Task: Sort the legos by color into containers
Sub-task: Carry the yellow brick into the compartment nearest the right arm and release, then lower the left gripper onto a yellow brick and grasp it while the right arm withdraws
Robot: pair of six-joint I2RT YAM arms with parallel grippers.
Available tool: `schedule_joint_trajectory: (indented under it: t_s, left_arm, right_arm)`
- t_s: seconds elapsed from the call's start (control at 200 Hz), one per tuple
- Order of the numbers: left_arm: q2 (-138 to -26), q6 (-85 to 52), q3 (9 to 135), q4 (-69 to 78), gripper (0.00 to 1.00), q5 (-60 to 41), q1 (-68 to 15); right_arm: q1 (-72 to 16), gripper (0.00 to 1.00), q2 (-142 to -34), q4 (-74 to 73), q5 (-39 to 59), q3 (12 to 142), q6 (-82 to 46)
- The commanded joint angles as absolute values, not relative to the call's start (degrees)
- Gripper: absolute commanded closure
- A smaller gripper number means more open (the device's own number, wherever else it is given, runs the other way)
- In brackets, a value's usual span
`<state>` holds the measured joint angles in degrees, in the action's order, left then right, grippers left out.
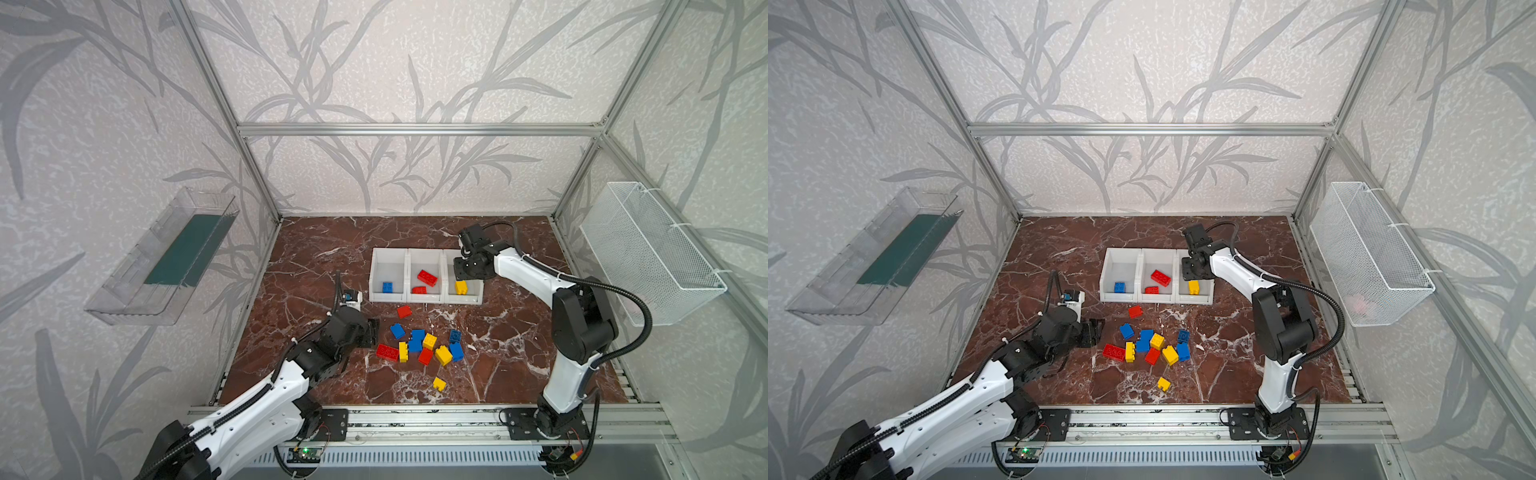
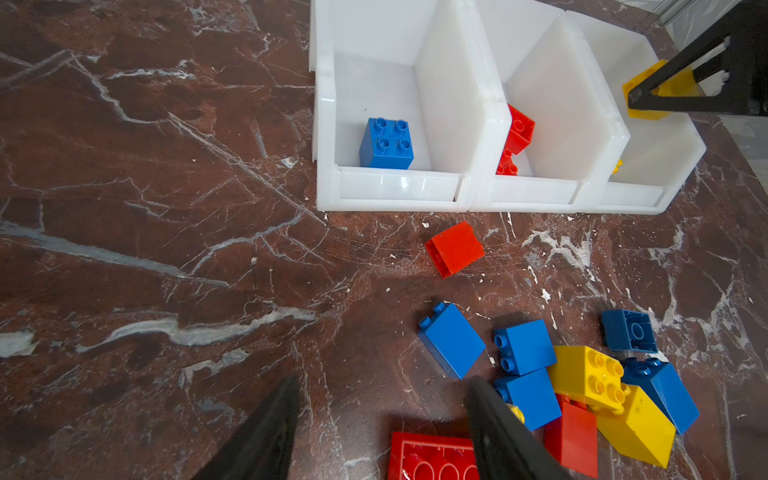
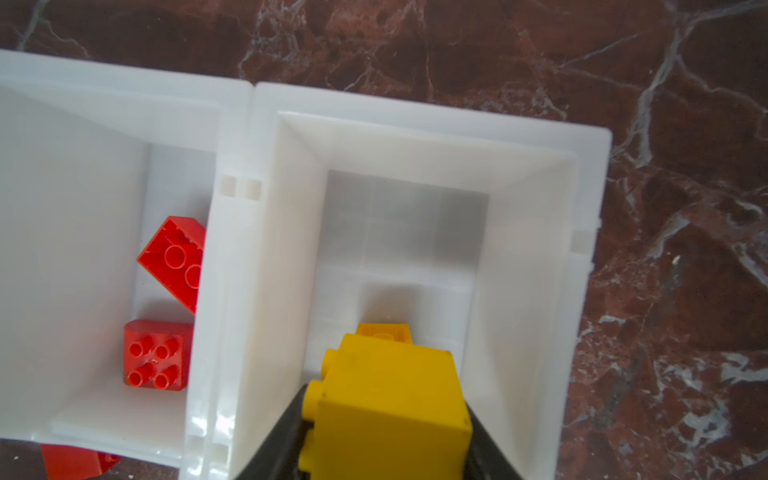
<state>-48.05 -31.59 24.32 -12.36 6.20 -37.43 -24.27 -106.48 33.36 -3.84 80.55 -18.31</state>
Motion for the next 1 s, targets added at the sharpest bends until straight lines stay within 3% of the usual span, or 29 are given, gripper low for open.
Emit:
schedule_joint_trajectory:
  t_s: [0.0, 0.145, 0.575, 0.995]
  left_arm:
    - [-48.5, -31.7, 25.6, -11.7, 0.34, 4.8, -37.5]
    - [-49.1, -31.7, 25.7, -11.3, 0.34, 3.9, -37.5]
    - [-49.5, -31.2, 25.7, -12.0, 0.34, 1.4, -37.8]
    - [-54.1, -31.8, 25.9, -9.8, 0.34, -3.9, -39.2]
  right_arm:
    - [-24.1, 0.32, -105.0, 35.0, -2.8, 82.4, -18.2]
    - [-24.1, 0.27, -101.8, 34.3, -2.0, 80.1, -18.0]
    - [-24.8, 0.27, -89.1, 34.9, -1.3, 71.3, -20.0]
    - [-31.4, 0.27, -74.3, 36.6, -5.3, 54.4, -29.0]
